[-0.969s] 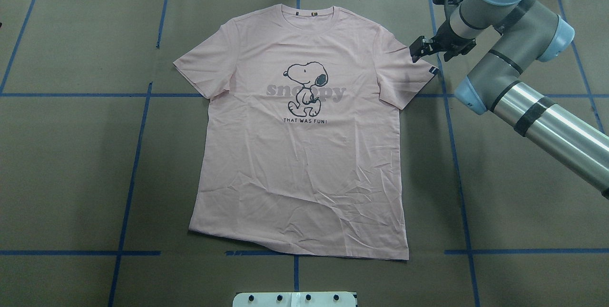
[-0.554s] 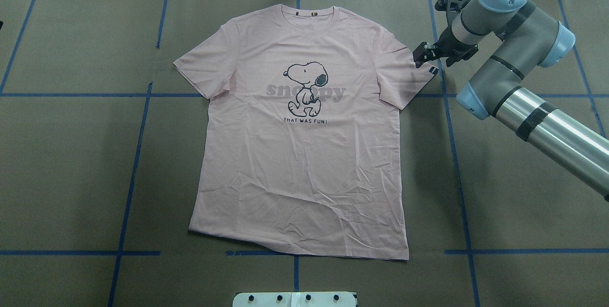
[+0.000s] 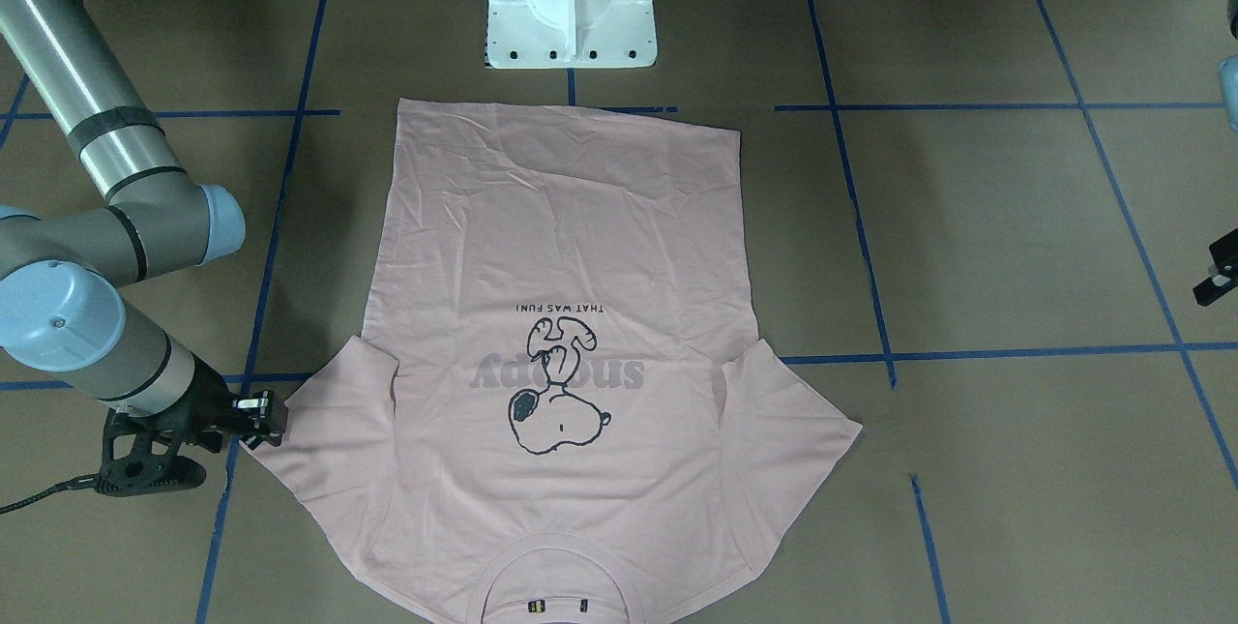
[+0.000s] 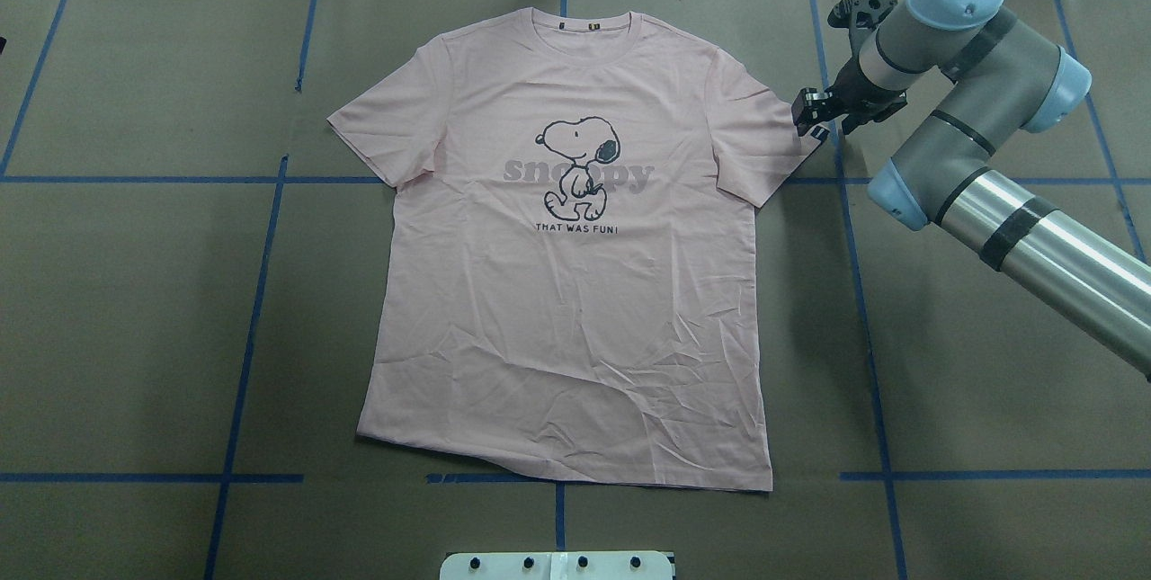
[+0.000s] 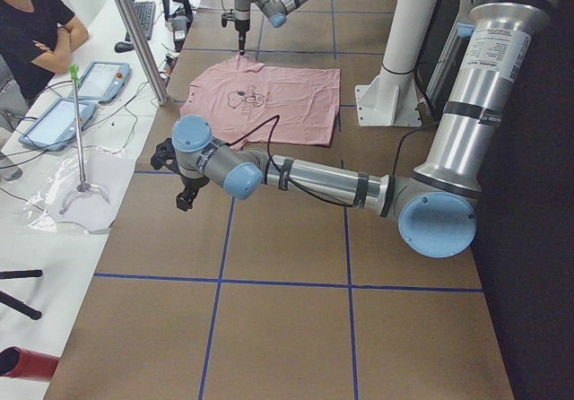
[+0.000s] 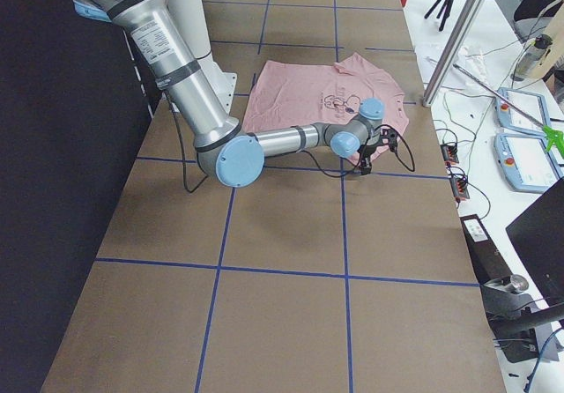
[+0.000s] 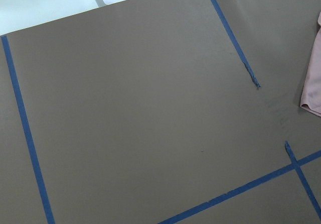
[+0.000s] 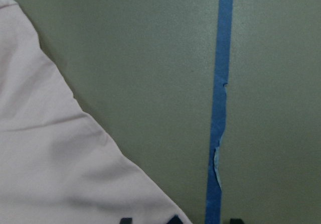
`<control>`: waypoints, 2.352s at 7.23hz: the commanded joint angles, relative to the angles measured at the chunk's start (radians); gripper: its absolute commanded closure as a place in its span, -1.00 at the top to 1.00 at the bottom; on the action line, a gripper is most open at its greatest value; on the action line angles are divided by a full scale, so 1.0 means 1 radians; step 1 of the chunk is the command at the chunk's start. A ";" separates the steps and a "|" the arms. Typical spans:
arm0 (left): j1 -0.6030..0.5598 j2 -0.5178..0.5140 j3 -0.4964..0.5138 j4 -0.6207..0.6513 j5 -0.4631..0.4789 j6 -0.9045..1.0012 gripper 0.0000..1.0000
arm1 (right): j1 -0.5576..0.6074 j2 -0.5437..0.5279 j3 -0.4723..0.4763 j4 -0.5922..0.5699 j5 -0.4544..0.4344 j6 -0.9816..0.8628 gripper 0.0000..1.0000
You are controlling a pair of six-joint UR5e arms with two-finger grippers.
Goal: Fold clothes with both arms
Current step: 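Move the right gripper to the pink shirt's sleeve nearest it and grasp, then fold the held sleeve inward toward the collar with the right gripper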
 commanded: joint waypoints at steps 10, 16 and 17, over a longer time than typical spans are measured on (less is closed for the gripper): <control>-0.001 -0.005 0.005 0.001 0.000 0.005 1.00 | -0.077 0.155 0.114 -0.003 0.009 0.018 -1.00; -0.001 -0.006 0.008 0.000 0.002 0.005 1.00 | -0.186 0.362 -0.149 0.074 -0.224 0.052 1.00; 0.001 -0.009 0.009 0.000 0.003 0.003 1.00 | -0.186 0.359 -0.145 0.075 -0.225 0.110 1.00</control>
